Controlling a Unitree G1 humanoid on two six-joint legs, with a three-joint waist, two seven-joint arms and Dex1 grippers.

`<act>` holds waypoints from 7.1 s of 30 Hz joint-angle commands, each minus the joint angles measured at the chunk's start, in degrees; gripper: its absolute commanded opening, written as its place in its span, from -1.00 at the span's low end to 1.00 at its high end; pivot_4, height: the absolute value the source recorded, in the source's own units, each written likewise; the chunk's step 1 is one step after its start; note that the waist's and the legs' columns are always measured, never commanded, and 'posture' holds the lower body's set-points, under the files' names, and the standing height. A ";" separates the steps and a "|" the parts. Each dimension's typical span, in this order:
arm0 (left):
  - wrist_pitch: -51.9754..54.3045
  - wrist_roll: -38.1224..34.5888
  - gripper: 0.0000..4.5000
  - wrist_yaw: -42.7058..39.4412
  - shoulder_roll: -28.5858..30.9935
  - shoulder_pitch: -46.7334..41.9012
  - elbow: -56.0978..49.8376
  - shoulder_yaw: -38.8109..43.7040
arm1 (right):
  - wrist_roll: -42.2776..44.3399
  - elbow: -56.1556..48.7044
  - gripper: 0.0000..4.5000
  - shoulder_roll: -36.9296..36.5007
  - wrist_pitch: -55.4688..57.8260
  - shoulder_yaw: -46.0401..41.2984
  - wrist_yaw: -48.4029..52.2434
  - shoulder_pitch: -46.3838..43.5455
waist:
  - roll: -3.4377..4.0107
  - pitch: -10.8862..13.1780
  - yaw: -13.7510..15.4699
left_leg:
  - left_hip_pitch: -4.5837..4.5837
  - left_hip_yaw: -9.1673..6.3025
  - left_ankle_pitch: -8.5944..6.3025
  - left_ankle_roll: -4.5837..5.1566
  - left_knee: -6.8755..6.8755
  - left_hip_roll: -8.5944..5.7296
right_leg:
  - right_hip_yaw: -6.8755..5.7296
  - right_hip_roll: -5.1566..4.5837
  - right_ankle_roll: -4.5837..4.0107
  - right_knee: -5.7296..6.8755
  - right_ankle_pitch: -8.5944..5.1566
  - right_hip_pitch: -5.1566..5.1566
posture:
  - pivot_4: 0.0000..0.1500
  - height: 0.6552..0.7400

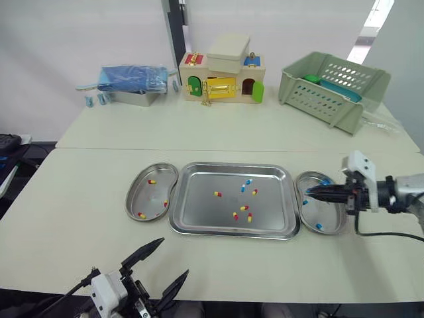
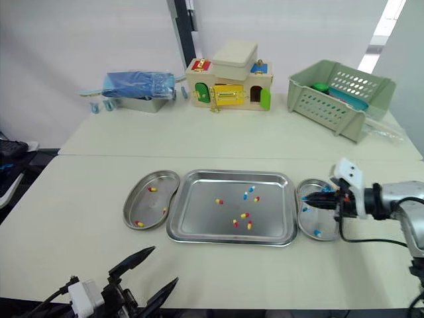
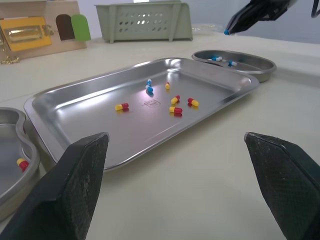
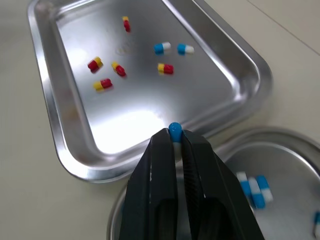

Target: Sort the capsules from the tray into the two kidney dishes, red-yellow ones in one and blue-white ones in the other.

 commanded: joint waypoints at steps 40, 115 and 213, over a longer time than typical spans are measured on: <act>1.32 0.14 1.00 1.93 0.21 -1.38 -1.59 0.61 | 5.98 25.66 0.98 7.25 -21.29 -25.52 -21.69 9.45 | 0.13 -0.07 -0.70 | 0.10 0.07 0.00 0.00 -0.01 0.00 | 0.07 0.00 0.00 0.01 0.00 0.09 | 1.00 1.00; 13.03 26.41 1.00 -37.20 6.49 -94.00 64.96 -27.05 | 8.59 -40.77 0.98 21.61 -27.18 -3.60 -26.40 51.16 | 0.01 -0.16 -1.55 | 0.12 -0.17 0.08 -0.12 0.13 0.08 | -0.09 0.25 0.00 0.14 -0.01 0.14 | 1.00 1.00; 81.33 13.73 0.49 2.78 21.92 -63.39 11.00 -0.15 | 11.26 -29.07 1.00 14.90 -28.49 -1.58 -16.41 41.24 | -0.10 -0.22 -1.19 | 0.15 -0.23 0.17 -0.23 0.17 0.09 | -0.12 0.20 -0.01 0.26 -0.01 0.17 | 1.00 1.00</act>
